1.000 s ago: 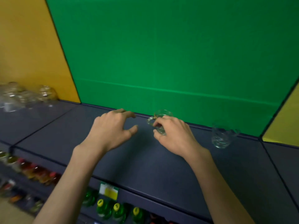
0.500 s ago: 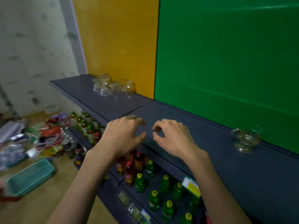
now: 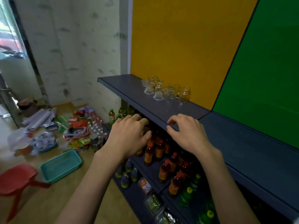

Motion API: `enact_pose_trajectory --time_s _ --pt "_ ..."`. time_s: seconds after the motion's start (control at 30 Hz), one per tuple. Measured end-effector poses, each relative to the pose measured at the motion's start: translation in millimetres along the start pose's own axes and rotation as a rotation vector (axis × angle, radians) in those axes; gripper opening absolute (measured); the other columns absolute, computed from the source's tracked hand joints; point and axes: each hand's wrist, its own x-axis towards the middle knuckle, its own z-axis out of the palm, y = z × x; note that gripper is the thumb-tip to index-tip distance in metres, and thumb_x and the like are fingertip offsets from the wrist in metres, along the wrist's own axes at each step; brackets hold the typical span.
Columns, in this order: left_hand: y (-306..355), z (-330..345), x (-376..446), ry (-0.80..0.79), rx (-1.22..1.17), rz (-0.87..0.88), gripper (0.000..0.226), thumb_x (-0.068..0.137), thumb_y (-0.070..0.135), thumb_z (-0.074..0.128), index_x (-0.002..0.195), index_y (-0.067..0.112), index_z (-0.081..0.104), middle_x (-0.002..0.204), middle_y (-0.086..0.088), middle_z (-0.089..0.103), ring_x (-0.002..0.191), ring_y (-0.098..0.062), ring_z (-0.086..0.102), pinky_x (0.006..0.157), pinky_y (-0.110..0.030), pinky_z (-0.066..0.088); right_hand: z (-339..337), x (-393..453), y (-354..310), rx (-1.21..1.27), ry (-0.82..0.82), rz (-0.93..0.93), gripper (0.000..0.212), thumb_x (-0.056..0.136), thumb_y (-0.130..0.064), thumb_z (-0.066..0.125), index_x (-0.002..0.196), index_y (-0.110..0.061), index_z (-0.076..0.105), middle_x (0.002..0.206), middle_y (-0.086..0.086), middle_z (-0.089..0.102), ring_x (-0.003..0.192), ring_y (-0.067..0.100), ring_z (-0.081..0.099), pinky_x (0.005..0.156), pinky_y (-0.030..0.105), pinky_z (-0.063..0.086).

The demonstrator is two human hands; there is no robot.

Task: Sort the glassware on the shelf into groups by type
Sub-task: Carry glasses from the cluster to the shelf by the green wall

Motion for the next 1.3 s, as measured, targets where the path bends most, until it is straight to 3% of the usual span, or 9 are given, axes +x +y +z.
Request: enact_pose_trajectory --time_s 0.17,0.37,0.53,0.73,0.87,1.1,1.3 --pt "-73 15 16 -0.001 -0.005 -0.068 0.047 0.097 0.058 0.036 0.129 0.029 0.056 0.121 0.004 0.058 0.115 -0.021 0.058 0.089 -0.04 0.047 38 53 -47 0.009 -0.025 -0.021 0.022 0.096 -0.042 0.055 0.111 -0.03 0.065 0.111 -0.01 0.064 0.103 0.018 0.062 0.079 0.035 0.049" --pt "-152 43 68 0.001 0.012 -0.091 0.046 0.097 0.058 0.035 0.125 0.03 0.057 0.119 0.004 0.059 0.112 -0.021 0.059 0.088 -0.04 0.051 96 132 -80 0.02 -0.04 -0.046 0.023 0.096 -0.041 0.055 0.113 -0.029 0.065 0.113 -0.009 0.063 0.104 0.018 0.061 0.076 0.033 0.044" --pt "-218 65 142 -0.056 0.058 -0.046 0.048 0.096 0.058 0.035 0.128 0.029 0.056 0.121 0.003 0.06 0.11 -0.021 0.06 0.085 -0.039 0.05 138 223 -91 0.069 -0.003 -0.017 0.019 0.096 -0.038 0.056 0.11 -0.028 0.065 0.111 -0.008 0.063 0.103 0.018 0.061 0.077 0.034 0.047" --pt "-290 59 251 -0.042 0.124 -0.018 0.05 0.099 0.055 0.037 0.141 0.03 0.047 0.137 0.003 0.055 0.12 -0.024 0.056 0.082 -0.037 0.047 166 338 -93 0.119 0.058 0.007 0.019 0.096 -0.036 0.057 0.109 -0.026 0.067 0.11 -0.006 0.064 0.103 0.019 0.06 0.077 0.035 0.048" --pt "-313 76 308 -0.046 0.093 0.028 0.05 0.099 0.056 0.037 0.142 0.031 0.047 0.138 0.004 0.054 0.122 -0.023 0.055 0.086 -0.039 0.048 180 383 -84 0.094 0.077 0.05 0.02 0.096 -0.037 0.057 0.11 -0.026 0.067 0.111 -0.006 0.066 0.105 0.018 0.059 0.086 0.039 0.05" --pt "-327 112 408 -0.014 0.0 0.222 0.05 0.099 0.056 0.038 0.143 0.032 0.044 0.137 0.004 0.054 0.123 -0.023 0.054 0.09 -0.041 0.047 196 441 -52 -0.014 0.101 0.214 0.02 0.093 -0.035 0.059 0.108 -0.025 0.068 0.112 -0.004 0.067 0.102 0.021 0.061 0.078 0.036 0.048" --pt "-341 159 488 -0.04 -0.092 0.392 0.05 0.099 0.053 0.041 0.144 0.03 0.044 0.138 0.002 0.053 0.124 -0.023 0.053 0.091 -0.04 0.047 218 482 -44 -0.152 0.112 0.402 0.022 0.09 -0.037 0.057 0.107 -0.028 0.068 0.112 -0.001 0.068 0.102 0.028 0.062 0.078 0.042 0.052"
